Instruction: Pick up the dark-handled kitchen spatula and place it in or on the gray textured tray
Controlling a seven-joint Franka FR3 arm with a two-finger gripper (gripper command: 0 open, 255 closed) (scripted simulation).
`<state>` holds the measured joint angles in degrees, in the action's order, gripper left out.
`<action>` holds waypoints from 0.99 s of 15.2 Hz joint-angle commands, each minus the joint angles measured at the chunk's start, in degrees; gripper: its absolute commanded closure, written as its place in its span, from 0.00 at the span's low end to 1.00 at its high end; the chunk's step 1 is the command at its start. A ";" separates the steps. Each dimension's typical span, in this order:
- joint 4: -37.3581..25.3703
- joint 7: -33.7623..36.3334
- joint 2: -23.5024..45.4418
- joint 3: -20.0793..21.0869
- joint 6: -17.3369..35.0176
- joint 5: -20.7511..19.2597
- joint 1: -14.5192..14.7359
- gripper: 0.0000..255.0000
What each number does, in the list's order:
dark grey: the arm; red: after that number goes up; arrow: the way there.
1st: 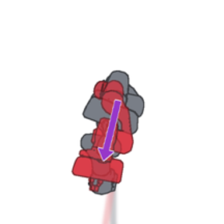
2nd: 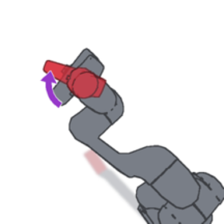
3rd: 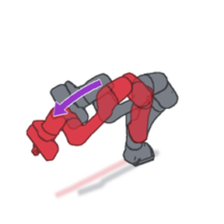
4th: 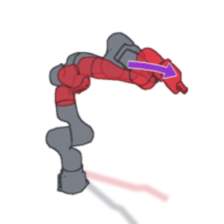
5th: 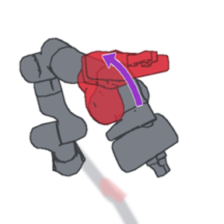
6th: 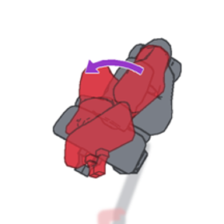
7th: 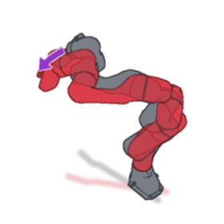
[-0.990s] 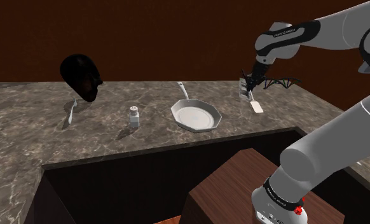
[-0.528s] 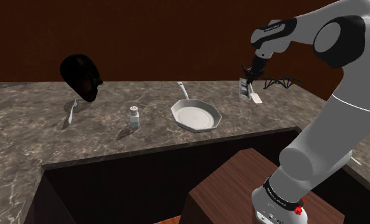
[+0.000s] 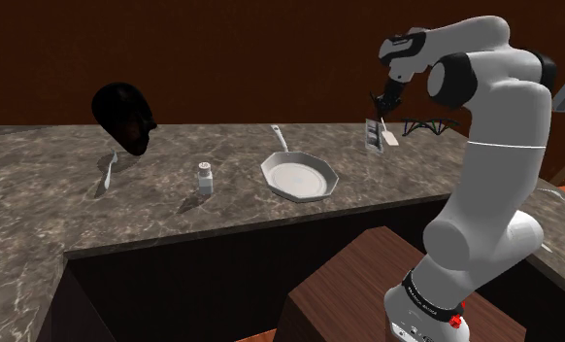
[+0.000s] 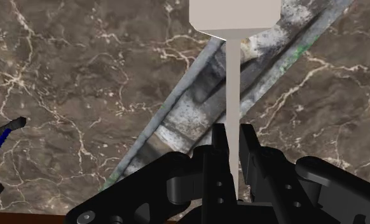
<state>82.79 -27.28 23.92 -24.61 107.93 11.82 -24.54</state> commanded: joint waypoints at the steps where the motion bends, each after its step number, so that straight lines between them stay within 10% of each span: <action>1: -8.20 -1.11 5.40 0.35 -3.11 1.90 -2.51 1.00; 3: -15.89 -1.49 10.17 0.88 -6.14 3.24 -4.84 1.00; 15: -7.45 -2.48 10.76 1.31 2.69 3.82 -3.86 1.00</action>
<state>74.73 -29.63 34.48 -23.36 109.80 15.52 -28.42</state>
